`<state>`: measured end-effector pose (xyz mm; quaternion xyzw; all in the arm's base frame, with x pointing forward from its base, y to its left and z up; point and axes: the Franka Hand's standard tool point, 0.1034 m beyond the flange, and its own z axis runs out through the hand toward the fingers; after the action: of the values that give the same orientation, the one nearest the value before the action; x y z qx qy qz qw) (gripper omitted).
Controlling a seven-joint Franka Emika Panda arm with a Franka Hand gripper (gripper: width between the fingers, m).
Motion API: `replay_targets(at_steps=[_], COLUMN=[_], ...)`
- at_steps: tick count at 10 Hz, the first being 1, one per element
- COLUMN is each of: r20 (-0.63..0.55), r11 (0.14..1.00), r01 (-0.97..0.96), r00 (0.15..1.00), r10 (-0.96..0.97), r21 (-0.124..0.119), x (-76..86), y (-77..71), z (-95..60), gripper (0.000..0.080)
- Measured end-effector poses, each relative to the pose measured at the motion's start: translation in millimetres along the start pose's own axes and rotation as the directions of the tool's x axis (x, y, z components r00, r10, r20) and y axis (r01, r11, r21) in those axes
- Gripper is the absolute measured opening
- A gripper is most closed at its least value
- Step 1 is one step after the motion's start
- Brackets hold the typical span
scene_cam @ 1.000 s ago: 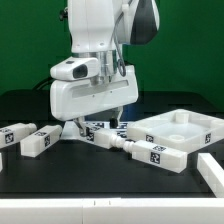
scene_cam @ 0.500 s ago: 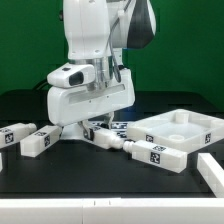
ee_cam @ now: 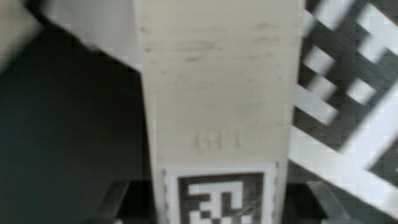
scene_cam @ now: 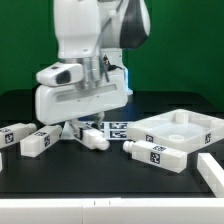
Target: Assemble desk
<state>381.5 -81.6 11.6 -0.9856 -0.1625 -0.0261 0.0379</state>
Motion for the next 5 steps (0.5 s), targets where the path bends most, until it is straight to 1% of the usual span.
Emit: replay_targets(at_steps=[1, 2, 3, 5], r20=[0.035, 0.04, 0.044, 0.046], r11=[0.996, 0.991, 0.99, 0.992], r01=[-0.079, -0.123, -0.126, -0.114], r00=[0.996, 0.992, 0.991, 0.993], r10=[0.077, 0.121, 0.123, 0.111], r21=[0.044, 0.058, 0.061, 0.062], x=[4.7, 14.4, 16.2, 14.7], y=[1.8, 2.3, -7.0, -7.0], z=[-2.1, -5.8, -4.8, -3.9], gripper=[0.0284, 0.0284, 0.0284, 0.0284])
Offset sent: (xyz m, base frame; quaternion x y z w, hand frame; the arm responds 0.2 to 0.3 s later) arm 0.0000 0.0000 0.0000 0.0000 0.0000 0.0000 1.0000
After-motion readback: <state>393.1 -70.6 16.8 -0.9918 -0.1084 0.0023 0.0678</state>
